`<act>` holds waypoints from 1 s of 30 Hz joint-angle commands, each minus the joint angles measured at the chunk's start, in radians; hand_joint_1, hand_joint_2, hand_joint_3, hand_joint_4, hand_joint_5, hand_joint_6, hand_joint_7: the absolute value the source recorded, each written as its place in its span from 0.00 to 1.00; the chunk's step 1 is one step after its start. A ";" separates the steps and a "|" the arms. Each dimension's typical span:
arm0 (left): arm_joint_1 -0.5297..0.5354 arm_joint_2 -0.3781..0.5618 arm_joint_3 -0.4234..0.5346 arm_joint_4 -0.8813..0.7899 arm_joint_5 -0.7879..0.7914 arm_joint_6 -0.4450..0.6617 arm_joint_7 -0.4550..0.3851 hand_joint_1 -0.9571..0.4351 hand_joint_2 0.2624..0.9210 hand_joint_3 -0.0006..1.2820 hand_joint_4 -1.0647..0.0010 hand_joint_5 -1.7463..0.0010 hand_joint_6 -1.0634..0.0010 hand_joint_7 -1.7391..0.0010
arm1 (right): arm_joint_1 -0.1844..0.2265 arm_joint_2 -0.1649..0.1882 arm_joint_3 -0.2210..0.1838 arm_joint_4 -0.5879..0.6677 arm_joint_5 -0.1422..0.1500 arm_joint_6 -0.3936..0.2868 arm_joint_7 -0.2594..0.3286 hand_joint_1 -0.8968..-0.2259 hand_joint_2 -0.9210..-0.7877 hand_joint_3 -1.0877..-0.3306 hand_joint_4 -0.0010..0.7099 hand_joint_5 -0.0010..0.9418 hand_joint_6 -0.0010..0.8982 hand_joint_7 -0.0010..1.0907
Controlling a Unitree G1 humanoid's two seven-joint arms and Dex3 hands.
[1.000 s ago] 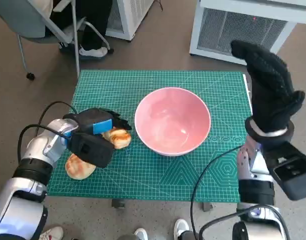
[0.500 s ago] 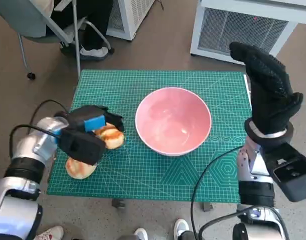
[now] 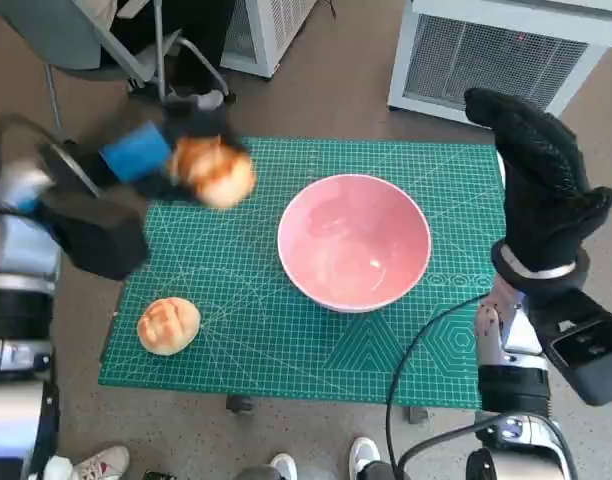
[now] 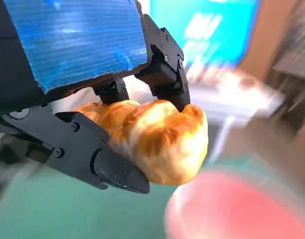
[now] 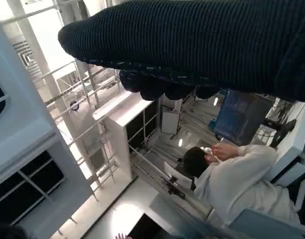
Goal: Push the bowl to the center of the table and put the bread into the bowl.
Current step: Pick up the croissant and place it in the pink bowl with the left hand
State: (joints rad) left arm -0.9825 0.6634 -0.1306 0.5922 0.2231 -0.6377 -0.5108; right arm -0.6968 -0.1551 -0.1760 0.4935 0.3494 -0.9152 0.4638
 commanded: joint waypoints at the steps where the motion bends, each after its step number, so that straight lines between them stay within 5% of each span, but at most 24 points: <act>1: -0.045 -0.085 -0.053 -0.010 0.018 -0.069 0.001 0.69 1.00 0.08 0.48 0.29 0.35 0.33 | 0.005 0.005 0.005 0.011 -0.004 0.002 0.005 0.48 0.00 0.37 0.00 0.50 0.00 0.60; 8: -0.112 -0.158 -0.137 0.026 0.080 -0.060 -0.040 0.69 1.00 0.08 0.46 0.33 0.36 0.29 | 0.002 0.011 0.010 0.008 0.000 0.007 0.005 0.48 0.00 0.36 0.00 0.50 0.00 0.61; 19: -0.144 -0.277 -0.229 0.174 0.216 -0.010 0.028 0.69 1.00 0.10 0.50 0.31 0.38 0.29 | 0.012 0.015 0.021 -0.011 0.017 0.020 0.016 0.47 0.00 0.36 0.00 0.50 0.00 0.60; 21: -0.139 -0.292 -0.234 0.187 0.214 0.040 0.001 0.69 1.00 0.12 0.51 0.28 0.44 0.26 | 0.015 0.012 0.019 -0.012 0.021 0.020 0.020 0.46 0.00 0.37 0.00 0.49 0.00 0.60; 23: -0.133 -0.301 -0.242 0.191 0.213 0.109 -0.046 0.67 1.00 0.10 0.54 0.67 0.53 0.61 | 0.017 0.010 0.016 -0.010 0.026 0.021 0.024 0.46 0.00 0.37 0.00 0.49 0.00 0.60; 25: -0.129 -0.302 -0.254 0.179 0.219 0.186 -0.100 0.67 0.96 0.07 0.72 0.83 0.63 0.79 | 0.018 0.008 0.013 -0.009 0.032 0.023 0.028 0.45 0.00 0.37 0.00 0.50 0.00 0.60; 26: -0.127 -0.302 -0.259 0.167 0.221 0.221 -0.123 0.66 0.93 0.06 0.82 0.89 0.70 0.87 | 0.018 0.008 0.012 -0.009 0.034 0.024 0.029 0.45 0.00 0.38 0.00 0.50 0.00 0.60; 30: -0.123 -0.302 -0.270 0.125 0.224 0.337 -0.193 0.62 0.85 0.02 0.95 0.97 0.81 0.96 | 0.026 0.012 0.012 -0.018 0.038 0.029 0.030 0.45 0.00 0.39 0.00 0.49 0.00 0.60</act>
State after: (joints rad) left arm -1.1063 0.3553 -0.3941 0.7600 0.4418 -0.3702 -0.6599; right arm -0.6959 -0.1459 -0.1594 0.4802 0.3710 -0.8991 0.4848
